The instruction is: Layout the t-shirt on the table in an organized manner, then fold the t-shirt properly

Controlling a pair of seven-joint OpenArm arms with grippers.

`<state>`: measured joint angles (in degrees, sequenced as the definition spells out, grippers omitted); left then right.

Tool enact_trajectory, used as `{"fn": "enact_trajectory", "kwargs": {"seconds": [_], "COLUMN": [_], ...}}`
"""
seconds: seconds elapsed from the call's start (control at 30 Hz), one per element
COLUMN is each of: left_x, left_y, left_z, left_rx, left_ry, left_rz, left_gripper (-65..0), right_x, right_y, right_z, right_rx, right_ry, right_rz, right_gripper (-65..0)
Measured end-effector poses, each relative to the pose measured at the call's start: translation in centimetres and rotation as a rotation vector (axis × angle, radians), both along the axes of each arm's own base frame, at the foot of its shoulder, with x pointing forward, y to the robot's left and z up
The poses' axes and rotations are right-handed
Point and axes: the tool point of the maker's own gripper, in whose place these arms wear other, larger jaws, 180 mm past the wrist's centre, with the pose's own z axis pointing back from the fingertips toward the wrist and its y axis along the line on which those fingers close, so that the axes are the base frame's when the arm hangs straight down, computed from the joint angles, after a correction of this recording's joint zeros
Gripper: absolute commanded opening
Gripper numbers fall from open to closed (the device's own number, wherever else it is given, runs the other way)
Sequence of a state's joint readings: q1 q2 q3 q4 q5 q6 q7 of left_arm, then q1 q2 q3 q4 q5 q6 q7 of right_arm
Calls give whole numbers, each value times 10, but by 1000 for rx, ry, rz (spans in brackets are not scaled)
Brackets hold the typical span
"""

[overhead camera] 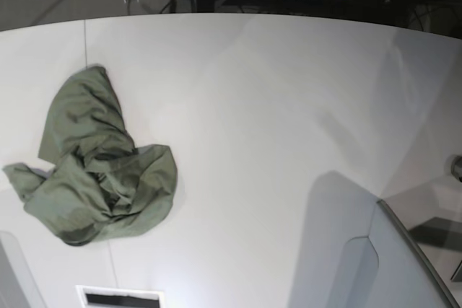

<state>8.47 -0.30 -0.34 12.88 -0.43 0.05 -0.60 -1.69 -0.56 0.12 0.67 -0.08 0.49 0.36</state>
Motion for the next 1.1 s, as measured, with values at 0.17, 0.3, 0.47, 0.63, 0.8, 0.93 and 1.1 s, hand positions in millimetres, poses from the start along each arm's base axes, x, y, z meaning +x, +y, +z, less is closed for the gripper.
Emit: {"fn": "enact_trajectory", "kwargs": {"seconds": [0.17, 0.3, 0.47, 0.63, 0.8, 0.93, 1.1], "left_x": [0, -2, -9, -6, -5, -6, -6], "left_y": [1, 1, 0, 0, 0, 0, 4], "left_z": [0, 0, 3, 4, 4, 4, 4], "left_rx": [2, 1, 0, 0, 0, 0, 5], "left_ry": [0, 0, -7, -22, -24, -22, -22], "left_rz": [0, -1, -2, -3, -3, -3, -5], "left_gripper": [-650, -650, -650, -650, -650, -650, -650], "right_x": [-6, 11, -12, -2, -2, -4, -4], "right_y": [1, 1, 0, 0, 0, 0, 0], "right_z": [0, -1, 1, 0, 0, 1, 1], "right_rx": [1, 2, 0, 0, 0, 0, 0], "right_ry": [13, -100, -66, -87, -93, -87, -90], "right_rz": [0, -1, 0, 0, 0, 0, 0], "right_gripper": [-644, -650, -650, -650, -650, -650, -650]}}
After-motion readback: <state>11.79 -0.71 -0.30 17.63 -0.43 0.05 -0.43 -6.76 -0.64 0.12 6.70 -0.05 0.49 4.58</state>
